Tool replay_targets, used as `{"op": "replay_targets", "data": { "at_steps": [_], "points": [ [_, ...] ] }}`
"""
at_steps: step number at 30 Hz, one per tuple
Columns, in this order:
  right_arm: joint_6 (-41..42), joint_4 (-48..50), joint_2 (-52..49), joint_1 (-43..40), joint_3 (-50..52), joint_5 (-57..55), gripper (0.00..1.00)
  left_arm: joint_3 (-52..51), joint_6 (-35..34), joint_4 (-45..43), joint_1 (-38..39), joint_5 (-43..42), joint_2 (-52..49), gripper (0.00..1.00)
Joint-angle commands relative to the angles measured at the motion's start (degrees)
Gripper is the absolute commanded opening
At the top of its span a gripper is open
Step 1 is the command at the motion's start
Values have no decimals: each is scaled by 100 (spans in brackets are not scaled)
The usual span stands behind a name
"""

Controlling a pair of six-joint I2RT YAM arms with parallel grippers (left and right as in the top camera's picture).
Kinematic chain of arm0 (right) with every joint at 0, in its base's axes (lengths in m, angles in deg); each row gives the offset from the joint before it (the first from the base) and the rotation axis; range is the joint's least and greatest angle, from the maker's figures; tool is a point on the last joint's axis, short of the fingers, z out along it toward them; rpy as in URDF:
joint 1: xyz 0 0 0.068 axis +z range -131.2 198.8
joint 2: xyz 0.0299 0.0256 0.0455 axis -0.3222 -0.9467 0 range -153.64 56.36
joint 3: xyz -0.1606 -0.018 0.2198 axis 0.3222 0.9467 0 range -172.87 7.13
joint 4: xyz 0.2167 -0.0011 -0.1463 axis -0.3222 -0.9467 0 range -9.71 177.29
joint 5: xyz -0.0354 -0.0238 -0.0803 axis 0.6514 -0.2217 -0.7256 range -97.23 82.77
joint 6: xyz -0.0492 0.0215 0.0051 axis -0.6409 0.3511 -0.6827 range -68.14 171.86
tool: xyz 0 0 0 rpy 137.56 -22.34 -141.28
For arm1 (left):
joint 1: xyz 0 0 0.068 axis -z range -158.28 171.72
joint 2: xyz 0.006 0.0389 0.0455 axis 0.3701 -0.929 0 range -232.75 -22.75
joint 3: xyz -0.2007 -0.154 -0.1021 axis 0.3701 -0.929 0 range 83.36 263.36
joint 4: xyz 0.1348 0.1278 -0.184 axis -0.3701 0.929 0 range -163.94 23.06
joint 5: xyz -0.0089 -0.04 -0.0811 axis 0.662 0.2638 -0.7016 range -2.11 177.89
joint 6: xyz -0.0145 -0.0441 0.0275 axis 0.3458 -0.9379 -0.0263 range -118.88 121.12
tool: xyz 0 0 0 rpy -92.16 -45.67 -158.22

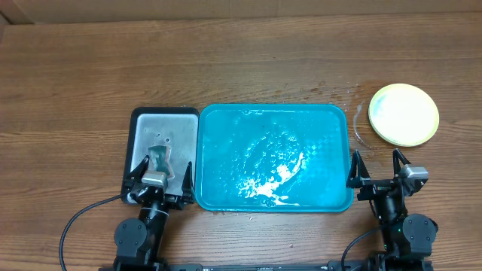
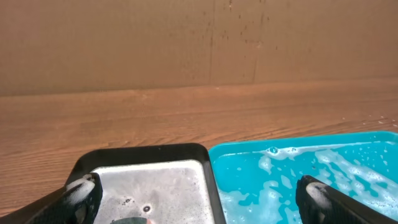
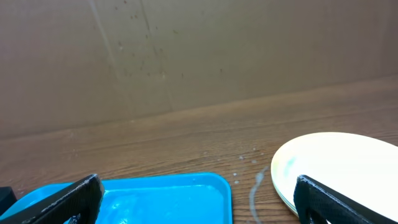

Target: Clean dirty plates on tray and stack at the side

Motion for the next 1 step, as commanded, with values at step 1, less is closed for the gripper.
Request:
{"op": "replay_targets", "data": {
  "at_steps": [1],
  "points": [
    [-35,26,50,26,61,-37,99,-26,48,9,-35,2,61,100]
  ]
}}
